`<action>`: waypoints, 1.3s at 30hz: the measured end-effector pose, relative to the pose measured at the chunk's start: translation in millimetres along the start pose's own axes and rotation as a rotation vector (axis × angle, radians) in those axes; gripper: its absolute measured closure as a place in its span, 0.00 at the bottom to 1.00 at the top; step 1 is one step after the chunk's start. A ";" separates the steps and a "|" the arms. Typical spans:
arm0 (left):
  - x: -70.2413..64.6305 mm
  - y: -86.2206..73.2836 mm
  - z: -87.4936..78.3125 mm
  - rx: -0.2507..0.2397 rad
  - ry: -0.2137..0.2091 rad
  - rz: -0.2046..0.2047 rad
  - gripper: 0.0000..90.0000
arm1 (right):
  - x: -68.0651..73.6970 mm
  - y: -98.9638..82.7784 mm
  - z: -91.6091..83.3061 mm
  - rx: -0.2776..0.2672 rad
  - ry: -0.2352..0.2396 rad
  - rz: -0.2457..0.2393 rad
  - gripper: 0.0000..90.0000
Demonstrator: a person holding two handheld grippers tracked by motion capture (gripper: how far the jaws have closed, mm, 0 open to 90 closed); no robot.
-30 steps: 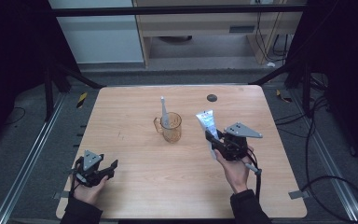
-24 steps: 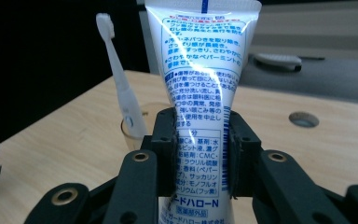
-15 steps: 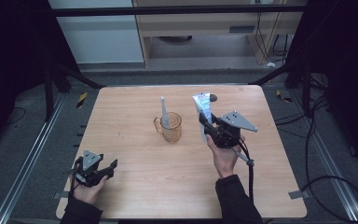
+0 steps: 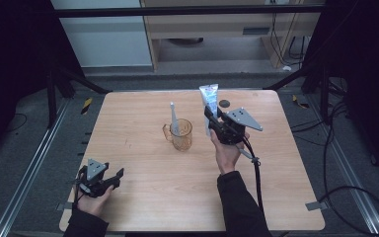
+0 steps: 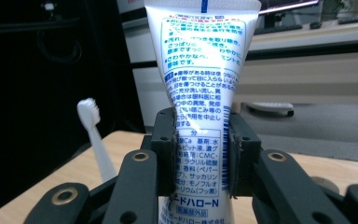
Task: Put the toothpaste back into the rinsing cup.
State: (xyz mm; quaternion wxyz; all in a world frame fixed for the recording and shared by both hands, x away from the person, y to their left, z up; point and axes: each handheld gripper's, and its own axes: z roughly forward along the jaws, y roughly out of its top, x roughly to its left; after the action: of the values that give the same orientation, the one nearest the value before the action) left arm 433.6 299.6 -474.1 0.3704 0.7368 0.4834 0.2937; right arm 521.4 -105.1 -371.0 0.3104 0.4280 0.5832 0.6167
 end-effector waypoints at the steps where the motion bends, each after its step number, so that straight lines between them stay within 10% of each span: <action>1: 0.0 -0.1 0.3 -0.001 0.001 -0.003 0.41 | 0.2 0.4 2.4 -0.013 -0.004 0.003 0.77; 39: 2.4 -0.9 0.1 -0.009 0.004 -0.011 0.41 | 14.6 -34.8 82.7 -0.040 0.017 0.057 0.77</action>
State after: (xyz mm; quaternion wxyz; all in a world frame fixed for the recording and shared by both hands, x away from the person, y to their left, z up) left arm 434.2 302.1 -474.8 0.3744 0.7320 0.4867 0.2953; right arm 584.5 -50.2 -406.8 0.2962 0.4330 0.5607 0.6406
